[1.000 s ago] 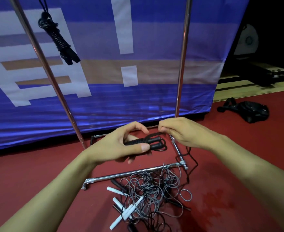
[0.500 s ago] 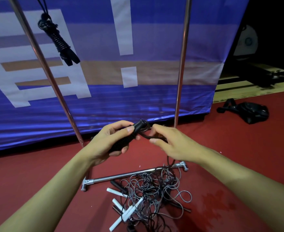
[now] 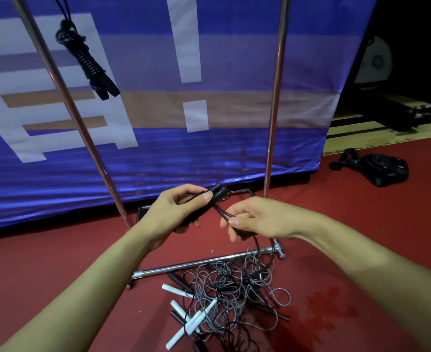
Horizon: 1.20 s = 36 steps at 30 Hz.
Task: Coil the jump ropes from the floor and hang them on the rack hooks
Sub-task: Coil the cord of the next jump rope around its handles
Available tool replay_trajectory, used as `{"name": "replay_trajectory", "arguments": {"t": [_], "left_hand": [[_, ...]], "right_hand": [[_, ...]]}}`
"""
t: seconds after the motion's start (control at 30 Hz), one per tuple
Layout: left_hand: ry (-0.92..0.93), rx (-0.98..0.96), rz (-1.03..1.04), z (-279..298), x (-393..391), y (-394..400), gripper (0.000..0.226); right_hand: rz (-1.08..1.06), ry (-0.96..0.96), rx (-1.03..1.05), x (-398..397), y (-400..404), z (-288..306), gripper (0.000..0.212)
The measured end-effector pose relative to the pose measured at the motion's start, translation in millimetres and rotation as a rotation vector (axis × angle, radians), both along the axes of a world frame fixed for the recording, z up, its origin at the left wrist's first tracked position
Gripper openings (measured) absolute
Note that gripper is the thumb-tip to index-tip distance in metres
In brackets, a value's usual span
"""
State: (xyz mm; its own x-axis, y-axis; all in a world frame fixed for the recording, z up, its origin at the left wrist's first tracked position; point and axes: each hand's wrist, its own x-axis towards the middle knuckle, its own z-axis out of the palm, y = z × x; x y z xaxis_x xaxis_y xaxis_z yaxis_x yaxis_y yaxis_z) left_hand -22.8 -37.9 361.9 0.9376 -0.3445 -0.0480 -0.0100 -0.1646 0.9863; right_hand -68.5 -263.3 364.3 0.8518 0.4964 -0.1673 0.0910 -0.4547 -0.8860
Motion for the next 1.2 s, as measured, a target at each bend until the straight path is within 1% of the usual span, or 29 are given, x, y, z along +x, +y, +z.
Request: {"name": "replay_trajectory", "arguments": {"t": [0.07,0.1,0.2,0.27,0.37,0.43,0.5,0.57,0.63,0.67,0.7,0.73,0.77,0.83,0.87,0.93,0.97,1.0,1.03,1.1,1.13,1.2], "left_hand": [[-0.025,0.039,-0.008,0.1,-0.2,-0.5,0.022],[-0.049,0.074,-0.018,-0.1,-0.6,-1.3,0.021],[-0.138,0.233,-0.099,0.4,-4.8,-5.1,0.022],[-0.142,0.298,-0.185,2.4,-7.9,-7.1,0.024],[-0.085,0.321,-0.283,4.0,-10.2,-5.5,0.025],[-0.087,0.344,-0.307,0.4,-10.6,-4.6,0.028],[-0.147,0.328,-0.264,-4.5,-8.2,-6.2,0.029],[-0.29,0.331,-0.158,-9.1,-1.2,-7.0,0.026],[-0.421,0.404,-0.036,-15.0,10.2,-1.8,0.022],[-0.443,0.441,-0.007,-18.1,15.4,2.5,0.02],[-0.449,0.472,-0.004,-21.3,19.7,6.7,0.018],[-0.463,0.503,-0.011,-24.4,22.6,9.3,0.016],[-0.488,0.539,-0.017,-27.1,24.5,10.9,0.016],[-0.49,0.581,-0.042,-28.9,26.3,12.2,0.017],[-0.449,0.58,-0.083,-29.6,26.9,13.8,0.018],[-0.34,0.572,-0.23,-30.1,25.6,16.1,0.024],[-0.296,0.577,-0.305,-29.3,23.1,16.3,0.026],[-0.27,0.585,-0.367,-27.1,19.3,15.3,0.027],[-0.262,0.598,-0.414,-24.0,14.5,13.0,0.028],[-0.276,0.63,-0.472,-15.7,3.8,5.2,0.033],[-0.287,0.646,-0.494,-10.5,-2.2,0.0,0.036],[-0.31,0.677,-0.518,-2.3,-13.6,-9.1,0.041]], "right_hand": [[-0.041,0.161,0.094,-2.4,-0.8,1.2,0.024],[-0.068,0.225,0.109,-3.4,-0.6,1.2,0.026],[-0.087,0.331,0.125,-6.3,0.3,-1.1,0.03],[-0.041,0.359,0.176,-8.9,-1.3,-2.6,0.029],[0.034,0.31,0.168,-12.3,-6.4,0.6,0.019],[0.012,0.355,0.209,-14.2,-6.5,5.2,0.019],[-0.034,0.404,0.256,-16.2,-4.1,7.4,0.021],[-0.096,0.406,0.281,-16.0,-1.6,8.0,0.016],[-0.157,0.381,0.282,-13.7,1.8,10.6,0.013],[-0.171,0.357,0.263,-12.8,3.3,12.1,0.016],[-0.18,0.323,0.215,-12.4,4.4,13.0,0.019],[-0.181,0.26,0.116,-12.7,4.7,13.5,0.02],[-0.181,0.162,-0.033,-13.4,4.3,13.5,0.021],[-0.196,-0.117,-0.341,-16.1,3.3,15.2,0.017],[-0.202,-0.269,-0.441,-17.7,3.5,17.6,0.018],[-0.175,-0.56,-0.654,-22.7,5.9,24.6,0.02],[-0.159,-0.694,-0.763,-24.5,7.3,28.8,0.025],[-0.147,-0.807,-0.827,-25.0,7.6,33.1,0.03],[-0.126,-0.905,-0.838,-23.9,7.1,36.4,0.035],[-0.098,-1.018,-0.778,-21.2,4.2,42.1,0.038],[-0.106,-1.05,-0.752,-18.8,1.3,43.9,0.037],[-0.14,-1.037,-0.74,-14.1,-4.6,45.4,0.03]]}}
